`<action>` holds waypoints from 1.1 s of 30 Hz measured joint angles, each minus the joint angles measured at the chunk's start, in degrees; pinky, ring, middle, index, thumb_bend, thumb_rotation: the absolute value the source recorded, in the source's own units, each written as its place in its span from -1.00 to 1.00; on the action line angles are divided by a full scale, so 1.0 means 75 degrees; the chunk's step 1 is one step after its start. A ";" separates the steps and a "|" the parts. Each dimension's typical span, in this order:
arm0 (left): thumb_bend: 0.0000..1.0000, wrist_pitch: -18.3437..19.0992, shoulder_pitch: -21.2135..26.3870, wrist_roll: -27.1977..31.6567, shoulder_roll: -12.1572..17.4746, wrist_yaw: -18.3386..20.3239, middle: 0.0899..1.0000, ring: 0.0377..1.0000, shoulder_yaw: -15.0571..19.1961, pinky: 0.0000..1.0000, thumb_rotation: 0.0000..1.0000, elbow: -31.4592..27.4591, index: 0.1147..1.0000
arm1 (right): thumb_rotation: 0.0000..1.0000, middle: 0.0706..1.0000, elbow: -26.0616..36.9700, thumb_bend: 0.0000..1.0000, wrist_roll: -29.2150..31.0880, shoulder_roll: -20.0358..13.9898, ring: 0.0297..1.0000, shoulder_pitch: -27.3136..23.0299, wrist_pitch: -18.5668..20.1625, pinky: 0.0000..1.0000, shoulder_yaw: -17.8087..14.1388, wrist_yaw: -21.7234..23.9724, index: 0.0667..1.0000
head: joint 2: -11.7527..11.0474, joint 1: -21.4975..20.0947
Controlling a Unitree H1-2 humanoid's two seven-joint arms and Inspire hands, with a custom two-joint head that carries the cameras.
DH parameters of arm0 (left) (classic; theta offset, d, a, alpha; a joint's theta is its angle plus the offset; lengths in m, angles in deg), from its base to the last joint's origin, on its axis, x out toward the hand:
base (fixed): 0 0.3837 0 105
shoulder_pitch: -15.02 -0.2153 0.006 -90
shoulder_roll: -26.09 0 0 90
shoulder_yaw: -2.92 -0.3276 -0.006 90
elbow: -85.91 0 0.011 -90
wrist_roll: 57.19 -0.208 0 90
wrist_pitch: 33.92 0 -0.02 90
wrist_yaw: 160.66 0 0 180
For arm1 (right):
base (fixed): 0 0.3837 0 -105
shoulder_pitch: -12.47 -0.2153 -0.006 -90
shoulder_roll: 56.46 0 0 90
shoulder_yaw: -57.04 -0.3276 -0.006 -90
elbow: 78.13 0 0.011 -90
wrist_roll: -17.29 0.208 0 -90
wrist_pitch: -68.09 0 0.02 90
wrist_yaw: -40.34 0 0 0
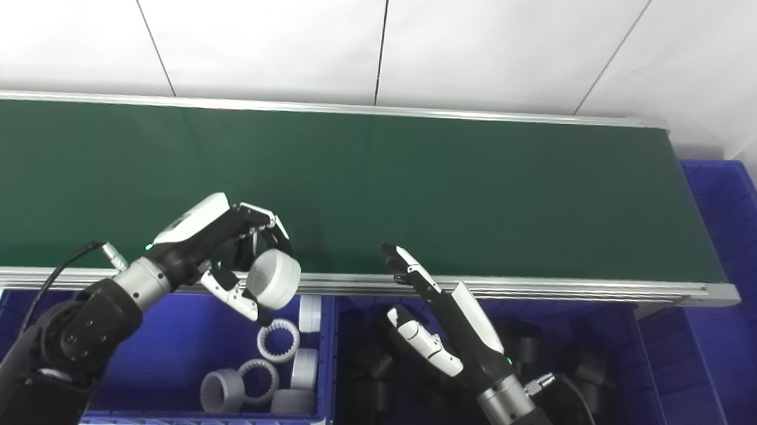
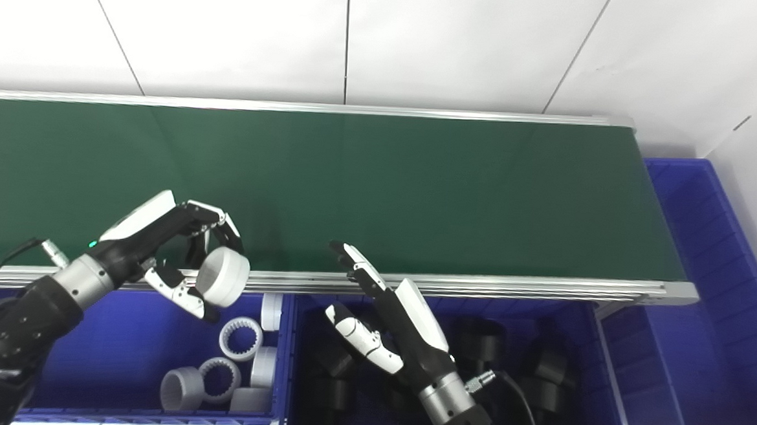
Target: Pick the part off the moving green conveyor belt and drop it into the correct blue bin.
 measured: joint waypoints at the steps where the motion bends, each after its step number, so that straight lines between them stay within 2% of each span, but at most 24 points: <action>1: 0.07 0.0036 -0.0102 0.0077 0.0005 0.0007 -0.16 -0.61 0.0017 -0.63 -1.00 -0.0128 -0.75 | 1.00 0.92 0.0001 -0.11 0.0001 0.0001 0.85 0.0001 0.0001 0.72 0.0001 0.0003 0.90 | 0.0012 0.0012; 6: 0.07 0.0099 -0.0658 0.0293 0.0072 0.0121 -0.16 -0.59 0.0046 -0.61 -1.00 -0.0643 -0.73 | 1.00 0.92 0.0000 -0.13 0.0017 0.0005 0.84 0.0002 0.0010 0.72 -0.0004 0.0009 0.90 | 0.0035 0.0117; 13: 0.08 0.0110 -0.1116 0.0019 0.0260 0.0186 -0.16 -0.57 -0.0042 -0.56 -1.00 -0.0689 -0.69 | 0.98 0.93 -0.0001 -0.13 0.0128 0.0005 0.81 -0.0068 0.0010 0.66 0.0000 0.0014 0.90 | 0.0023 0.0129; 20: 0.08 -0.0011 -0.1080 -0.0689 0.0209 0.0104 -0.16 -0.55 -0.0404 -0.58 -1.00 0.0006 -0.58 | 0.95 0.93 -0.0002 -0.17 0.0140 0.0027 0.84 -0.0131 0.0009 0.71 0.0023 0.0014 0.89 | 0.0000 0.0023; 21: 0.06 -0.0028 -0.1051 -0.0756 0.0209 0.0077 -0.22 -0.50 -0.0448 -0.55 -1.00 0.0106 -0.35 | 0.96 0.93 -0.0002 -0.16 0.0141 0.0026 0.82 -0.0128 0.0010 0.69 0.0022 0.0014 0.90 | 0.0000 0.0023; 22: 0.05 -0.0017 -0.0993 -0.0886 0.0210 0.0086 -0.26 -0.47 -0.0513 -0.54 -1.00 0.0219 -0.21 | 0.96 0.93 -0.0001 -0.15 0.0141 0.0026 0.82 -0.0123 0.0010 0.68 0.0020 0.0014 0.90 | -0.0012 0.0012; 23: 0.09 -0.0006 -0.0949 -0.0970 0.0217 0.0106 -0.17 -0.38 -0.0568 -0.49 -1.00 0.0278 0.19 | 0.98 0.93 -0.0001 -0.15 0.0140 0.0024 0.84 -0.0125 0.0011 0.71 0.0020 0.0014 0.90 | -0.0012 0.0000; 24: 0.47 0.0008 -0.0910 -0.1046 0.0223 0.0146 -0.06 -0.32 -0.0614 -0.46 -0.86 0.0309 0.35 | 0.98 0.93 -0.0001 -0.16 0.0140 0.0025 0.85 -0.0124 0.0011 0.72 0.0019 0.0014 0.90 | -0.0012 0.0000; 26: 0.70 0.0026 -0.0798 -0.1092 0.0225 0.0169 0.05 -0.25 -0.0694 -0.40 -0.75 0.0484 0.42 | 0.98 0.93 0.0003 -0.16 0.0129 0.0024 0.85 -0.0124 0.0020 0.73 0.0020 0.0015 0.90 | 0.0000 -0.0012; 27: 0.77 0.0024 -0.0771 -0.1134 0.0228 0.0167 0.20 -0.08 -0.0698 -0.27 -0.68 0.0549 0.47 | 0.98 0.92 0.0008 -0.17 0.0120 0.0023 0.85 -0.0123 0.0029 0.73 0.0019 0.0015 0.90 | 0.0000 -0.0012; 30: 0.76 0.0002 -0.0700 -0.1166 0.0246 0.0140 0.51 0.43 -0.0701 0.20 -0.52 0.0774 0.56 | 0.98 0.93 0.0025 -0.18 0.0117 0.0009 0.85 -0.0116 0.0037 0.72 0.0012 0.0016 0.90 | 0.0000 -0.0012; 31: 0.72 -0.0006 -0.0687 -0.1167 0.0247 0.0129 0.59 0.53 -0.0702 0.34 -0.45 0.0816 0.60 | 0.98 0.93 0.0037 -0.18 0.0118 0.0004 0.85 -0.0114 0.0046 0.71 0.0012 0.0016 0.90 | 0.0000 -0.0012; 33: 0.69 -0.0048 -0.0674 -0.1217 0.0246 0.0113 0.61 0.57 -0.0723 0.39 -0.42 0.0853 0.61 | 0.98 0.93 0.0049 -0.18 0.0124 0.0005 0.85 -0.0115 0.0067 0.71 0.0013 0.0017 0.90 | -0.0012 -0.0012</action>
